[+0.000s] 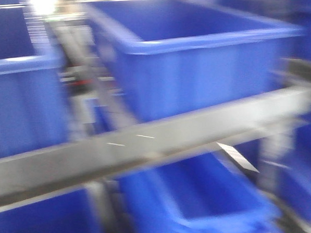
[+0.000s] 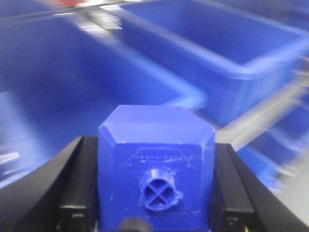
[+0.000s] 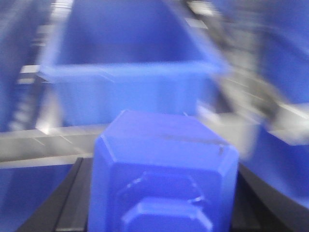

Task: Pick and sort blue part to right shelf
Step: 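Drive the base up to the shelf of blue bins holding both parts, then lower the left gripper with its blue part into a blue bin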

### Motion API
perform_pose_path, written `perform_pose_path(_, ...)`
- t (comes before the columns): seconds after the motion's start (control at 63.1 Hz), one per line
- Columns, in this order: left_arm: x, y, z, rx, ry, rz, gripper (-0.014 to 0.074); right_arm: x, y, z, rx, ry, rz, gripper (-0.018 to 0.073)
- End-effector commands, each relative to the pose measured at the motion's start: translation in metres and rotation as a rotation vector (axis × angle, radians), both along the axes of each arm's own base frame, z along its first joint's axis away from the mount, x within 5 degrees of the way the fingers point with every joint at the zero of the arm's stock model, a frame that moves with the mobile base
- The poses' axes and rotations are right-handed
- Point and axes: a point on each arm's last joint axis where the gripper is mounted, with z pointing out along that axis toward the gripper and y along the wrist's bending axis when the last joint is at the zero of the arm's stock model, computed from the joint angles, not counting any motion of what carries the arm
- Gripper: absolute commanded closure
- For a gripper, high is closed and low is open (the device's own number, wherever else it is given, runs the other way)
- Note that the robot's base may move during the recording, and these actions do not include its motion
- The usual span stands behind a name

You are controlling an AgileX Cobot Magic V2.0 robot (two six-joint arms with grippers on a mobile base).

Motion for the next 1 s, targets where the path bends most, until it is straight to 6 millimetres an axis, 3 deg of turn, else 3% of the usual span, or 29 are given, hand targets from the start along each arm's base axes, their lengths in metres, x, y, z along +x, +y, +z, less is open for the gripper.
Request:
perform_pose_path(0.0,-0.0005,-0.0012,0.0159,-0.027,-0.096,-0.021,0.0284,0.0002,-0.0002,0.0162,0.006,-0.109,-0.002,0.0330)
perform_pose_path(0.492,-0.0011,0.0021,0.0159,-0.021,-0.098,0.118,0.0284,0.0002,-0.0002,0.0162,0.006,-0.110,-0.001,0.0330)
perform_pose_path(0.983,-0.0011,0.0023,0.0159,-0.021,-0.098,0.127,0.0284,0.0002,-0.0002,0.0162,0.006,-0.110,-0.001,0.0330)
